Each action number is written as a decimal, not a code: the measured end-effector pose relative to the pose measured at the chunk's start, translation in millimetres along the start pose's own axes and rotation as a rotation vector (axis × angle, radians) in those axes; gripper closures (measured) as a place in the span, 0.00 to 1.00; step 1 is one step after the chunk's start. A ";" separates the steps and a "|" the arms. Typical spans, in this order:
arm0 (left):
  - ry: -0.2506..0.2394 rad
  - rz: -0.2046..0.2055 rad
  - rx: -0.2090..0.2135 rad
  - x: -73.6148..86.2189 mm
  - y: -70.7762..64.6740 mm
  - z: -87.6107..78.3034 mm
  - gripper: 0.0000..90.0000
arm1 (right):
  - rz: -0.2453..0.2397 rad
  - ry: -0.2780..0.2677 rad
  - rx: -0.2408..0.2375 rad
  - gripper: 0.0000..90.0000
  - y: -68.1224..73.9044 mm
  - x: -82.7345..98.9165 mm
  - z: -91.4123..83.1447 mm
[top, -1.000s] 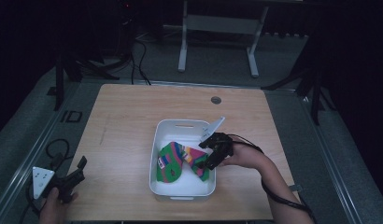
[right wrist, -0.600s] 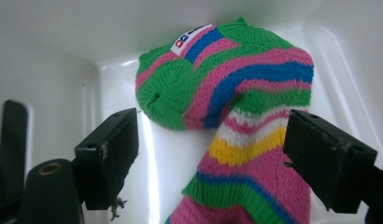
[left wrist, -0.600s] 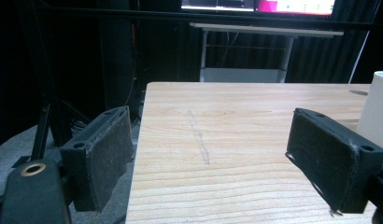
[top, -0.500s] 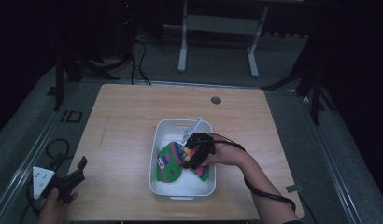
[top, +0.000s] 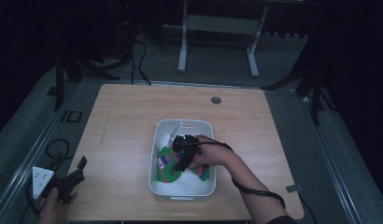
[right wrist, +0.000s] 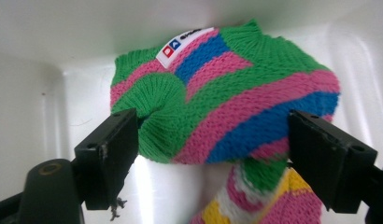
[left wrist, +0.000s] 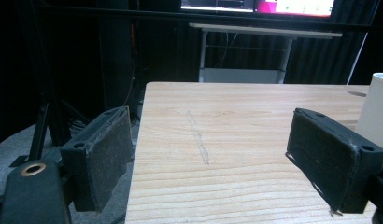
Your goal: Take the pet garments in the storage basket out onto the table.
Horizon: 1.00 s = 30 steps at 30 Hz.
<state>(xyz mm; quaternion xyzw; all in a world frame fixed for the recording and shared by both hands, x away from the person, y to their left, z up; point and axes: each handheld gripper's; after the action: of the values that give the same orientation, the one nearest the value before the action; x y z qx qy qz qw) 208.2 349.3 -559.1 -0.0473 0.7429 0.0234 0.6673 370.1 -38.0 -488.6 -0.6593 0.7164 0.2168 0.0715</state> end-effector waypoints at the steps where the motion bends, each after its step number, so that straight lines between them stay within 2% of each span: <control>1: -0.001 0.000 0.001 0.0 0.1 -0.1 0.16 | -0.001 0.010 0.001 0.24 0.4 -1.4 3.0; 3: -0.001 -0.001 0.001 0.0 0.4 -0.1 0.16 | -0.013 0.025 0.036 0.34 1.6 -2.6 7.3; 4: -0.001 -0.001 0.001 0.0 0.4 -0.1 0.16 | -0.013 0.025 0.036 0.34 1.6 -2.6 7.3; 5: -0.001 -0.005 0.001 0.0 0.6 0.1 0.16 | -0.018 0.032 0.055 0.55 2.5 -2.9 9.6; 6: -0.001 -0.005 0.001 0.0 0.6 0.1 0.16 | -0.011 0.034 0.069 0.67 2.9 -3.0 9.3; 7: -0.001 -0.005 0.001 0.1 0.6 0.0 0.16 | -0.011 0.034 0.069 0.67 2.9 -3.0 9.3; 8: -0.002 -0.004 0.001 0.0 0.7 0.0 0.16 | -0.007 0.026 0.055 0.81 3.3 -2.5 6.8; 12: -0.001 -0.003 0.000 0.0 0.4 0.0 0.16 | -0.002 0.010 0.044 0.85 4.9 -0.7 -1.2; 15: -0.001 -0.002 -0.002 0.0 0.2 0.0 0.16 | -0.011 -0.033 0.044 0.86 9.3 1.6 -17.4; 16: -0.001 -0.002 -0.002 0.0 0.2 0.0 0.16 | -0.011 -0.033 0.044 0.86 9.3 1.6 -17.4; 17: -0.001 -0.001 -0.002 0.0 0.1 0.0 0.16 | -0.017 -0.054 0.054 0.86 11.8 2.1 -26.3; 23: 0.000 -0.001 -0.004 0.0 0.1 0.0 0.16 | -0.029 -0.114 0.067 0.86 19.0 2.1 -53.7; 30: 0.000 -0.002 -0.006 0.0 0.1 0.1 0.16 | -0.043 -0.164 0.099 0.86 27.2 -0.9 -81.4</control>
<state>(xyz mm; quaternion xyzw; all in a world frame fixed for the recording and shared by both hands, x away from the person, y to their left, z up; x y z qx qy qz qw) 208.3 349.4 -559.1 -0.0501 0.7429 0.0250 0.6670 358.6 -69.2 -409.5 -0.6503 0.7035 0.2329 0.1671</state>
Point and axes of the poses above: each handheld gripper's, and its own axes: z roughly forward along the jaws, x roughly out of its underside, y roughly to its left, and after that the axes turned 12 degrees about -x, right-handed
